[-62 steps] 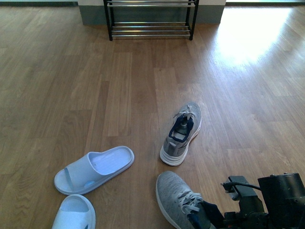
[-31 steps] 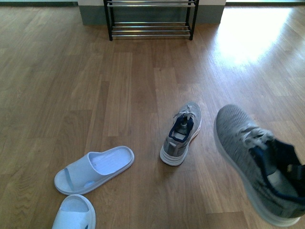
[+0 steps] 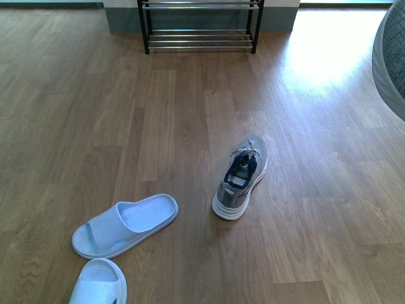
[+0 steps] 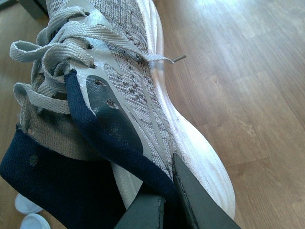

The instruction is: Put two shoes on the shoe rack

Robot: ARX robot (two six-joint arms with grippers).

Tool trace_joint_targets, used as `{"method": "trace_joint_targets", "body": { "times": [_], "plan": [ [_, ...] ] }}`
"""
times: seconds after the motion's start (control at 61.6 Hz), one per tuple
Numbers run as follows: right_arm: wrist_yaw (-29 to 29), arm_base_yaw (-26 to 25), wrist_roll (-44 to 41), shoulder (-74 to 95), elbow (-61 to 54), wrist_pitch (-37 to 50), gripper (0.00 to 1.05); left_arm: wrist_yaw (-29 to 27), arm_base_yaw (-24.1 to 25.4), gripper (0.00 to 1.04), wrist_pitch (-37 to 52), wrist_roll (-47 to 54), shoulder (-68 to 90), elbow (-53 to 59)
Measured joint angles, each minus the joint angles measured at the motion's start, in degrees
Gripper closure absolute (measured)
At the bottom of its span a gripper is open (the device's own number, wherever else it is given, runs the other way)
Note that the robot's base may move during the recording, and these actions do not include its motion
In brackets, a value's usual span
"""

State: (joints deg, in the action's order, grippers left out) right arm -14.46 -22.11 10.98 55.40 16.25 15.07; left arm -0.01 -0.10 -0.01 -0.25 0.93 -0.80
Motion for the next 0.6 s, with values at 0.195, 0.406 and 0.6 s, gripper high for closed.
{"method": "trace_joint_targets", "body": {
  "times": [0.195,0.406,0.6],
  "plan": [
    [-0.33,-0.13,0.0,-0.63,-0.07,-0.09,1.03,0.0,0.0,0.09,0.0,0.0,0.0,0.0],
    [-0.35,-0.13,0.0,-0.63,-0.15,-0.09,1.03,-0.07,0.0,0.09,-0.02,0.0,0.0,0.0],
    [-0.55,-0.09,-0.02,-0.7,-0.15,-0.09,1.03,-0.15,0.0,0.09,-0.02,0.0,0.0,0.0]
  ]
}}
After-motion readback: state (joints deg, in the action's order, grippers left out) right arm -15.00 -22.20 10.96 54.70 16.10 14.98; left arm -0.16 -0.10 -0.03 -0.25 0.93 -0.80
